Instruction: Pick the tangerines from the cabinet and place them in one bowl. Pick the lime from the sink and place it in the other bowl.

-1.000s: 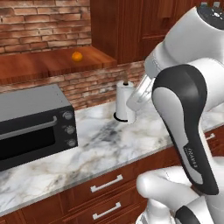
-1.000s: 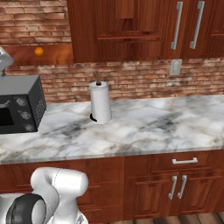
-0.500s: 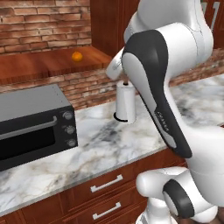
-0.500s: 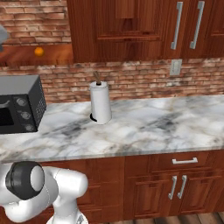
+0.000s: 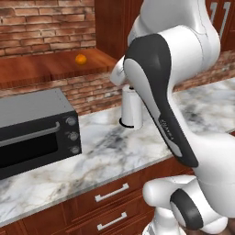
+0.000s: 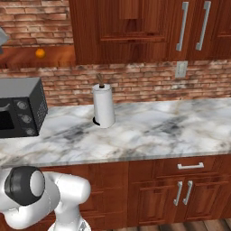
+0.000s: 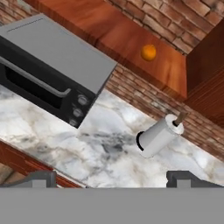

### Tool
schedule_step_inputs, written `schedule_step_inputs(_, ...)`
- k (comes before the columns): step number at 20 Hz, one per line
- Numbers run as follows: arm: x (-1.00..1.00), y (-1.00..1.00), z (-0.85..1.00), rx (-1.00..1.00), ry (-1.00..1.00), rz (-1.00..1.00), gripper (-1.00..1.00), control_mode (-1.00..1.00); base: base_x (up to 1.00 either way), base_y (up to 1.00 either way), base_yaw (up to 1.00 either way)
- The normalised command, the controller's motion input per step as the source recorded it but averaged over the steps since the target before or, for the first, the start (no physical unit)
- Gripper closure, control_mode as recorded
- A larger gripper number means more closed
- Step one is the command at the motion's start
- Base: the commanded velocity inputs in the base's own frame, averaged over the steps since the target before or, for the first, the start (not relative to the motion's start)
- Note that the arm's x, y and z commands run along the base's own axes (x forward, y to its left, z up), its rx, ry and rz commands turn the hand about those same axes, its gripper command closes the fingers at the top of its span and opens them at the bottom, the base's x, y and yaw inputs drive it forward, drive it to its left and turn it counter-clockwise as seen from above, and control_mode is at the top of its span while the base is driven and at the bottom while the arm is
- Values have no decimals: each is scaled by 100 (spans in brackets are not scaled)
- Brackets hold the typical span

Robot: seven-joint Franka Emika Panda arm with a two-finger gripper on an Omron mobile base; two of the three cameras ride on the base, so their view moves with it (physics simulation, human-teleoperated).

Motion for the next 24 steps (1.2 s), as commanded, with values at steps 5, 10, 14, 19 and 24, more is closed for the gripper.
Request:
schedule_step_inputs(5, 48, 0, 2, 17, -26, -1, -100, -100, 0, 0, 0)
schedule_step_inputs(10, 69, 1, -2, 18, -24, -1, -100, -100, 0, 0, 0)
schedule_step_inputs(14, 74, 14, -21, 8, -12, 0, -100, -100, 0, 0, 0)
schedule_step_inputs(19, 65, 19, -11, 0, 1, 0, -100, -100, 0, 0, 0)
schedule_step_inputs(24, 74, 29, 0, 0, 6, -2, -100, -100, 0, 0, 0)
